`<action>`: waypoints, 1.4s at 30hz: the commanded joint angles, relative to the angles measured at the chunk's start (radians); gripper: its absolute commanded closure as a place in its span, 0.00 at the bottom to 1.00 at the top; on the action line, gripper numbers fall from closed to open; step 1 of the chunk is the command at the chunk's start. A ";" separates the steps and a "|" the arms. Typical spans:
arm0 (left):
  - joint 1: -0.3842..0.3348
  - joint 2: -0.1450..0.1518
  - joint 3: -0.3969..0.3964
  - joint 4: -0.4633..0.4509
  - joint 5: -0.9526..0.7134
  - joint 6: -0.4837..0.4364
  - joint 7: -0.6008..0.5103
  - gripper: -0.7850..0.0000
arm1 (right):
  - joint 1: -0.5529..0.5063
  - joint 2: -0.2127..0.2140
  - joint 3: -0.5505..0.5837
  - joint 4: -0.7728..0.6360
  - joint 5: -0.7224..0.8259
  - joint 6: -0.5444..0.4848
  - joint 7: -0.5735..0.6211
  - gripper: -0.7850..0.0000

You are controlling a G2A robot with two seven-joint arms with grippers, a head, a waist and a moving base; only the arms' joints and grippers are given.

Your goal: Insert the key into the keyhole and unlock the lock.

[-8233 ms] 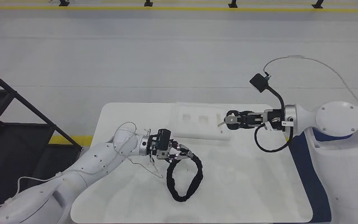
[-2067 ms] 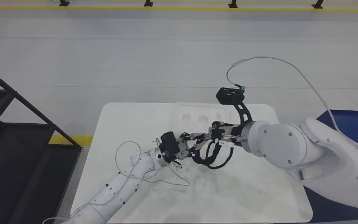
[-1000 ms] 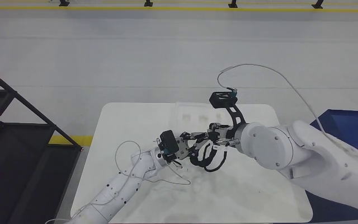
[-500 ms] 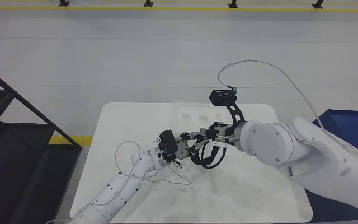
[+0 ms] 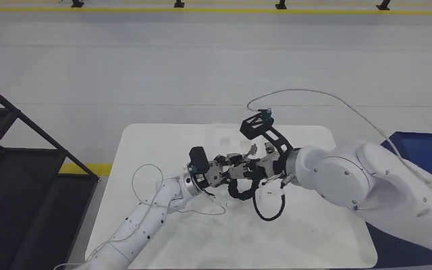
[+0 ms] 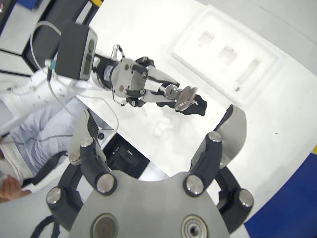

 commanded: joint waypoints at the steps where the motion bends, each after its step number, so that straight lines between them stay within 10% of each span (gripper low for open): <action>1: -0.001 0.000 -0.005 0.000 -0.017 -0.017 -0.026 1.00 | 0.002 0.003 -0.004 -0.004 -0.040 -0.090 0.052 0.00; 10: 0.006 0.005 -0.027 -0.044 -0.060 -0.077 -0.144 1.00 | -0.023 0.024 0.052 0.022 -0.009 -0.405 0.154 0.00; 28: 0.040 0.011 -0.060 -0.094 -0.093 -0.098 -0.238 1.00 | -0.037 0.036 0.065 0.013 -0.144 -0.421 0.227 0.00; 42: 0.038 0.007 -0.055 -0.098 -0.074 -0.115 -0.254 1.00 | -0.035 0.022 0.065 0.031 -0.272 -0.744 0.138 0.00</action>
